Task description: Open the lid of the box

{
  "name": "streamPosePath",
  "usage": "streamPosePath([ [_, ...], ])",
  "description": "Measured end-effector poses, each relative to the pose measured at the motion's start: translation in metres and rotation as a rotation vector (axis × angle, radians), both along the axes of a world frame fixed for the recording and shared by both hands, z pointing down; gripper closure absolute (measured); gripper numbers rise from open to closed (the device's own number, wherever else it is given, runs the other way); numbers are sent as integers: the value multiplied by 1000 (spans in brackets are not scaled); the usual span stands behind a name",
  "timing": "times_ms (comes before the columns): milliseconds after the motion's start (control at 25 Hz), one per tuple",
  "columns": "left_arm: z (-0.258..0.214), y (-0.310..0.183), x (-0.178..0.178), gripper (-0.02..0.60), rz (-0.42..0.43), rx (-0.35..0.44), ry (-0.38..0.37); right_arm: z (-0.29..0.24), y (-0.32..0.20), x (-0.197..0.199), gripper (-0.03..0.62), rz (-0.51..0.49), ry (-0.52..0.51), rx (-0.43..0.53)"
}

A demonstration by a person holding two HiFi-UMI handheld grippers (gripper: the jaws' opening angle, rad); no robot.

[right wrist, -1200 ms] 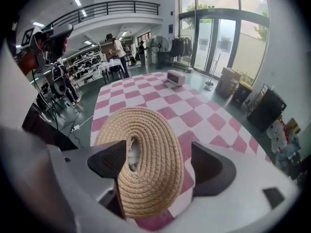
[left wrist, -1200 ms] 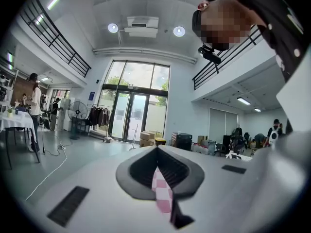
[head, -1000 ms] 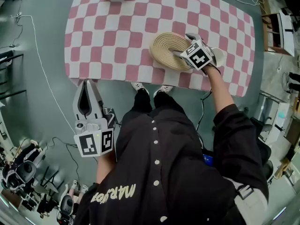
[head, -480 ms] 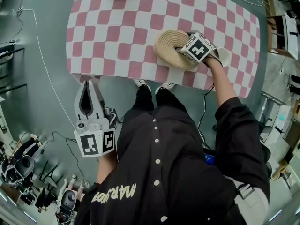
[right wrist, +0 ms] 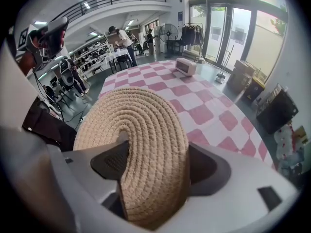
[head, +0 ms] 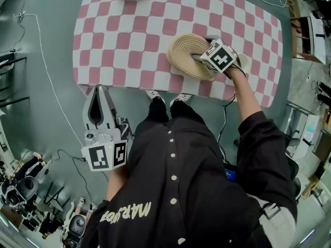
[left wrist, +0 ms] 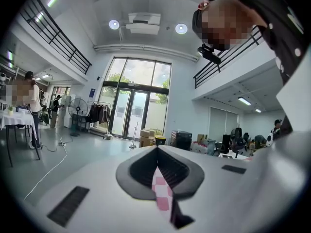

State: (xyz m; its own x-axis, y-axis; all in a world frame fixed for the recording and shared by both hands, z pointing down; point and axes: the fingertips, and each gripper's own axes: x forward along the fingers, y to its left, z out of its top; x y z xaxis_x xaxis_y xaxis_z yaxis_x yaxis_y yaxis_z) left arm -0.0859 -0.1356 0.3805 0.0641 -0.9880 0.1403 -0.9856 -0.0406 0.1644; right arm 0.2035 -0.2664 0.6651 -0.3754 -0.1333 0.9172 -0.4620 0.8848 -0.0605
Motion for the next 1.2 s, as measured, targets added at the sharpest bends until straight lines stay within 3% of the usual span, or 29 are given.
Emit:
streamPosePath([
  [600,-37,-8,18,572,48,112,7,-93,-9,10,226,146,-243,122],
  [880,-50,-19,22,572,77,163,3,-168,-12,29,227,265,-385,257],
  [1200,-68,-37,32,572,114,228,2,-261,-3,47,225,382,-627,417],
])
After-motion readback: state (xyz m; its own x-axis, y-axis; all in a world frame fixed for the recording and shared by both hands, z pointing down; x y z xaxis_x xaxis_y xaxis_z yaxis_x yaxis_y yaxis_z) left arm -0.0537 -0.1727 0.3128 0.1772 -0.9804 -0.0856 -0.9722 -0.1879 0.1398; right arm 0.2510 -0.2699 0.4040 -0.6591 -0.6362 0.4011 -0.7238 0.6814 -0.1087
